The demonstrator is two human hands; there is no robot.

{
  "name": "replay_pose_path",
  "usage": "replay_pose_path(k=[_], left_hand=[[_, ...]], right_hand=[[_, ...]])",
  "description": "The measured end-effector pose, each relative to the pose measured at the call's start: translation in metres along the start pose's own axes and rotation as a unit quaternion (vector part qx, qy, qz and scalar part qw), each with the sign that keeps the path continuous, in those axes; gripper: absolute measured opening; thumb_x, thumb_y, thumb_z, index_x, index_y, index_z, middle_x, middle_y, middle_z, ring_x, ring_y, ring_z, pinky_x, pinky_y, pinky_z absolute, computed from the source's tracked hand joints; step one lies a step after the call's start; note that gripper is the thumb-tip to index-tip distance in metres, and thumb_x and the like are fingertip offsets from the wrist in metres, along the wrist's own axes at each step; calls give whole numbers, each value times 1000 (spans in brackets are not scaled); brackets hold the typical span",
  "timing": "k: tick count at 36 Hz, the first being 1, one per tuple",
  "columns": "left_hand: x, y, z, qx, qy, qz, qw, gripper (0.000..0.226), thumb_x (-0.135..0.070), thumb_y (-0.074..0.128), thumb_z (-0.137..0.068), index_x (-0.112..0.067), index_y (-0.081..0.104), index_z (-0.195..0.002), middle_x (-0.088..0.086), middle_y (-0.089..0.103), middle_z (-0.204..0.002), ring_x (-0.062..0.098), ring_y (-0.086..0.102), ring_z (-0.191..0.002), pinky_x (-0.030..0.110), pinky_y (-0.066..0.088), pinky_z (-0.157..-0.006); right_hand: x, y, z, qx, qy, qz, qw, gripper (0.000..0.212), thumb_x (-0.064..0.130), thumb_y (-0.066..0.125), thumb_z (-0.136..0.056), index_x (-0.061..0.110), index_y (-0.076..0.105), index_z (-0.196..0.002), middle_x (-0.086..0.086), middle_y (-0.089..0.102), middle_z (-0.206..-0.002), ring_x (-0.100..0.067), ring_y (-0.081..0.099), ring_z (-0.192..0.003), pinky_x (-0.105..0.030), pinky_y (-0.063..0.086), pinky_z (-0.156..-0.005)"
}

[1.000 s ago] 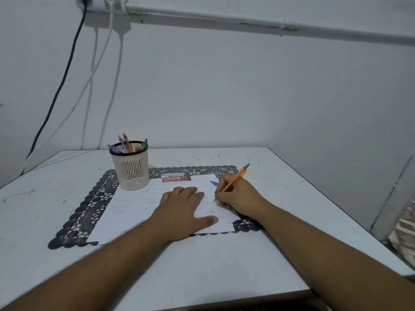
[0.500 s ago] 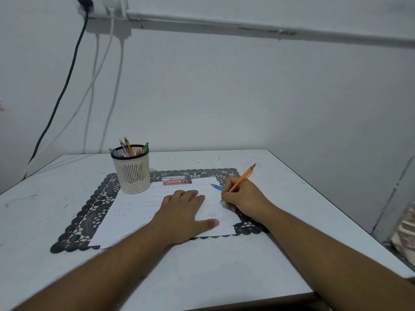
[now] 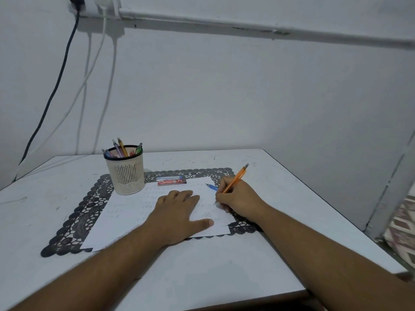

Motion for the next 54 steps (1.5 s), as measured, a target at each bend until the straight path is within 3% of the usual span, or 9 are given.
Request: replay_pose_path(k=[9,15,18,22,25,29,32,39,54], left_hand=[[-1,-1,1,-1,-2,2,1000,90,-87,31,-87,-34,23,-160,-7,16,-169,20,13,-154,46,15,-122],[0,1,1,2,-3,10,1000,92,-88,31,-86,-34,22,-161,-8,16,-170,19,12,-154,47,14,-122],[0,0,1,3,-3,7,1000,92,-87,31,-87,-34,22,-161,-8,16,-170,20,12,-154,47,14,-123],[0,0,1,1,0,8,1000,92,-87,30,-87,-34,23,-161,-7,16,-169,20,12,-154,46,14,-122],[1,1,0,3,1,8,1000,92,-88,29,-87,-34,22,-161,-8,15,-170,20,11,-154,46,13,-122],[0,1,0,4,1,5,1000,92,-88,29,-87,-34,22,-161,-8,15,-170,20,12,-154,47,13,-122],[1,1,0,4,1,4,1000,91,-87,29,-87,-34,22,-161,-8,15,-170,20,12,-154,46,13,-122],[1,1,0,6,-1,2,1000,91,-87,29,-87,-34,20,-161,-8,14,-170,20,11,-154,46,13,-122],[2,3,-2,1,1,5,1000,92,-89,28,-86,-35,21,-161,-8,16,-169,19,12,-154,47,14,-122]], right_hand=[[-1,-2,-1,-12,5,6,1000,10,1,64,-90,7,60,-83,-23,72,-76,-15,62,-53,-29,51,-53],[-4,0,1,8,11,12,1000,15,1,63,-88,9,57,-77,-4,63,-55,-18,60,-52,-29,48,-53],[-3,-3,-1,-1,1,1,1000,9,2,64,-89,5,61,-81,-16,71,-68,-22,62,-58,-35,54,-60],[-8,-10,-8,-32,14,-99,994,22,15,59,-101,3,65,-84,-28,69,-83,-29,69,-69,-41,61,-80],[-12,-22,-12,-71,23,-237,969,44,21,48,-109,7,73,-76,-17,70,-82,-26,69,-81,-41,60,-91],[-9,-33,-14,-93,9,-385,918,22,2,47,-107,4,69,-107,-8,63,-85,-15,57,-69,-30,50,-65],[-14,-32,-16,-87,36,-500,861,7,21,58,-104,14,60,-106,-4,57,-81,-14,45,-59,-30,35,-56],[-14,-33,-13,-37,33,-646,761,67,79,46,-87,18,36,-64,-1,25,-68,-16,21,-64,-32,24,-63],[-6,-25,-8,-13,28,-621,783,61,70,48,-84,19,24,-61,-2,17,-67,-19,16,-64,-35,19,-65]])
Point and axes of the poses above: each hand's wrist, its own z-axis away from the middle knuckle, its own y-axis out of the palm, x = y × z, the point moved 9 cm from there along -z, towards the middle knuckle
